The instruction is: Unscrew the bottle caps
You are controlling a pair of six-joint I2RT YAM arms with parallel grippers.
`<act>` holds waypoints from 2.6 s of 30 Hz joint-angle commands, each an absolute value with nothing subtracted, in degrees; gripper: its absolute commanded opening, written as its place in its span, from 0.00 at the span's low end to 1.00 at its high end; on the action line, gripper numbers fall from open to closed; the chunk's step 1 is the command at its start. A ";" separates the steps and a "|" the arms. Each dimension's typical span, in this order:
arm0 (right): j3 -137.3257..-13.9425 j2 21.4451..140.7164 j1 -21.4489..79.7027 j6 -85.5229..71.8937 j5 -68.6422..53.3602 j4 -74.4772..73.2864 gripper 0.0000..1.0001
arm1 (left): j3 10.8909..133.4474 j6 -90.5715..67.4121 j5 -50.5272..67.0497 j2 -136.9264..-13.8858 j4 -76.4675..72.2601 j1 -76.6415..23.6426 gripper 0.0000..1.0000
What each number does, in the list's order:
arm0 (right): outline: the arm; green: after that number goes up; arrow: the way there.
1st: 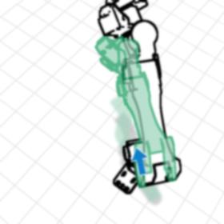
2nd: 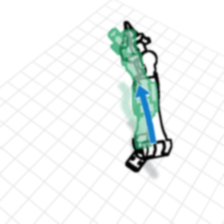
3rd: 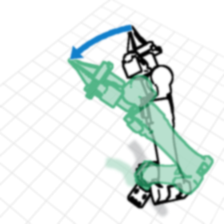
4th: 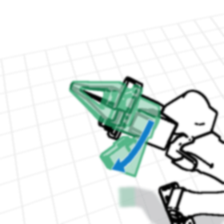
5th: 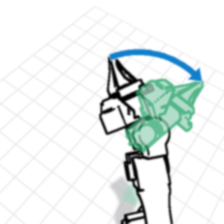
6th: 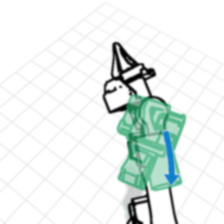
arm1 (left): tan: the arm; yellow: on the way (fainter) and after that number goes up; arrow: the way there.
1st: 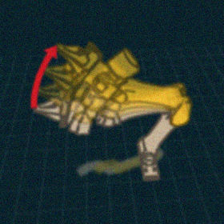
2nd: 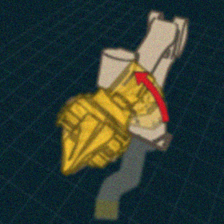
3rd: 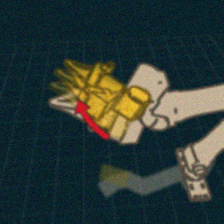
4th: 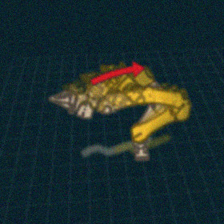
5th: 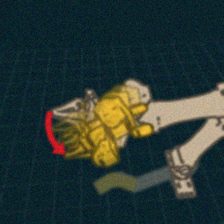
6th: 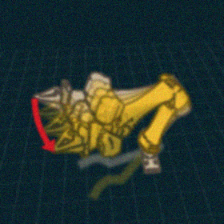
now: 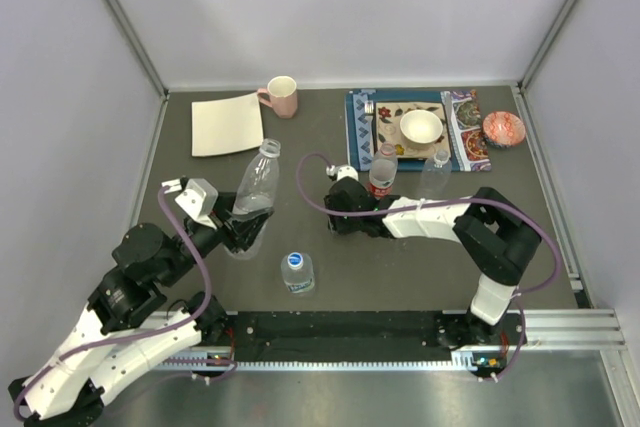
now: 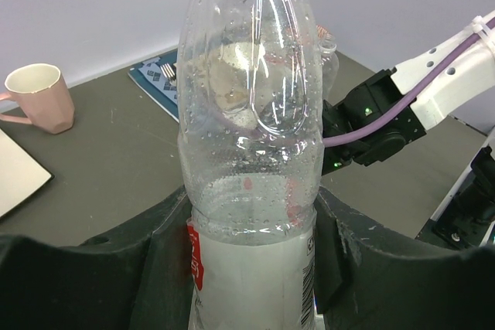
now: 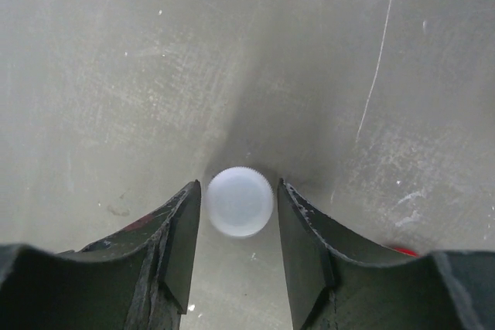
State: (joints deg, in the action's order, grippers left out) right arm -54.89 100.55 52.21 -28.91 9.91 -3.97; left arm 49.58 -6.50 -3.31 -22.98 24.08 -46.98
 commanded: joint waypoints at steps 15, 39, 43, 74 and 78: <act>-64.04 93.88 53.44 -27.25 13.09 -12.91 0.59 | 48.78 -7.56 -3.16 -22.50 21.62 -46.85 0.54; -84.73 69.96 47.39 -33.45 -13.03 -7.14 0.84 | 53.70 -3.34 -1.32 -33.84 16.08 -46.85 0.56; -84.81 72.06 45.09 -38.41 -24.24 -2.46 0.84 | 54.40 -2.90 -0.27 -35.07 16.08 -46.93 0.56; -80.86 75.41 45.17 -38.58 -33.93 -1.93 0.31 | 55.81 -4.66 5.19 -38.14 13.71 -46.93 0.63; -81.73 74.97 45.18 -37.53 -32.87 -2.90 0.15 | 55.72 -4.66 4.66 -37.97 13.62 -46.93 0.73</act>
State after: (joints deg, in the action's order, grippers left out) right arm -81.34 76.62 45.12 -38.63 -32.58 -2.76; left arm 53.69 -4.56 5.32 -38.15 18.46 -46.98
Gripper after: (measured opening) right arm 0.405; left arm 0.685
